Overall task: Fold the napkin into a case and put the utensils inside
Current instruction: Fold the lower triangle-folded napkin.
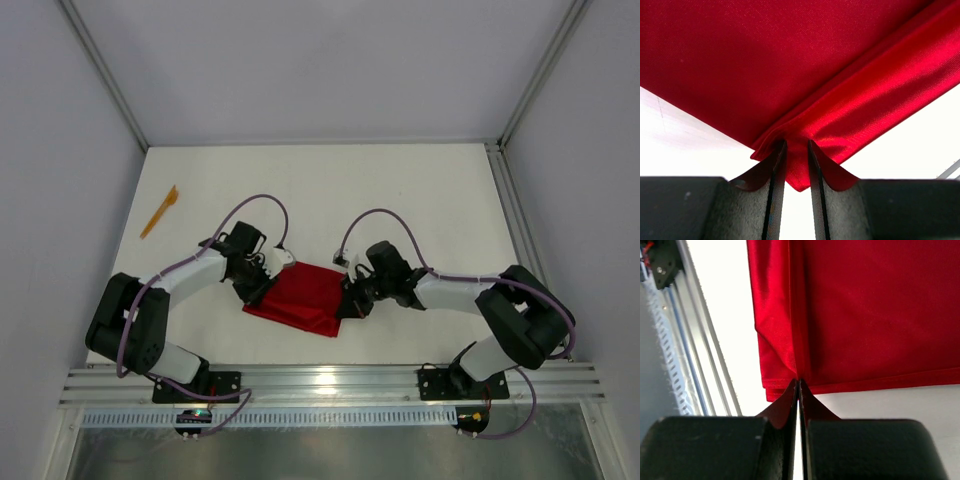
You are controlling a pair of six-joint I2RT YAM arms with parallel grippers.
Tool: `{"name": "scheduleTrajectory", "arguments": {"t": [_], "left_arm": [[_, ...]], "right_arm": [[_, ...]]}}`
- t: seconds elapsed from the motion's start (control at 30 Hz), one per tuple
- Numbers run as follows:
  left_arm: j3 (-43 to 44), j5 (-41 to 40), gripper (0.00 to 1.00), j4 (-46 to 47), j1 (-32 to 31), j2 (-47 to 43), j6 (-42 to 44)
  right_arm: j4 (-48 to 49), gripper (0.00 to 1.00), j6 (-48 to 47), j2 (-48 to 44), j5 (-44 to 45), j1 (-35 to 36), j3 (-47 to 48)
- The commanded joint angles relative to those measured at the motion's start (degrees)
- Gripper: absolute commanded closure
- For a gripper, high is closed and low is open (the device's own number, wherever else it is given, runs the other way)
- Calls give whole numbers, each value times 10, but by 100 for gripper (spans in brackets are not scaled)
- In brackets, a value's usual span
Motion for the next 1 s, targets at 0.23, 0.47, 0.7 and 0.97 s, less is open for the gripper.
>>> {"name": "scheduleTrajectory", "arguments": {"t": [0.23,0.47,0.7,0.97], "left_arm": [[-27,-25,74,41,-2,28,13],[-27,-21,74,42,-4,25,13],[-28,-21,74,42,-5,25,14],[-28,-21,74,42,-7,23,15]], "right_arm": [[57,97,-57,-10,-176,-21,-12],[101,97,-56,5,-190,-22,-8],[233,97,-14,-23,-238,-22,-39],[93,93,-94,-8,-287,-26,-12]]}}
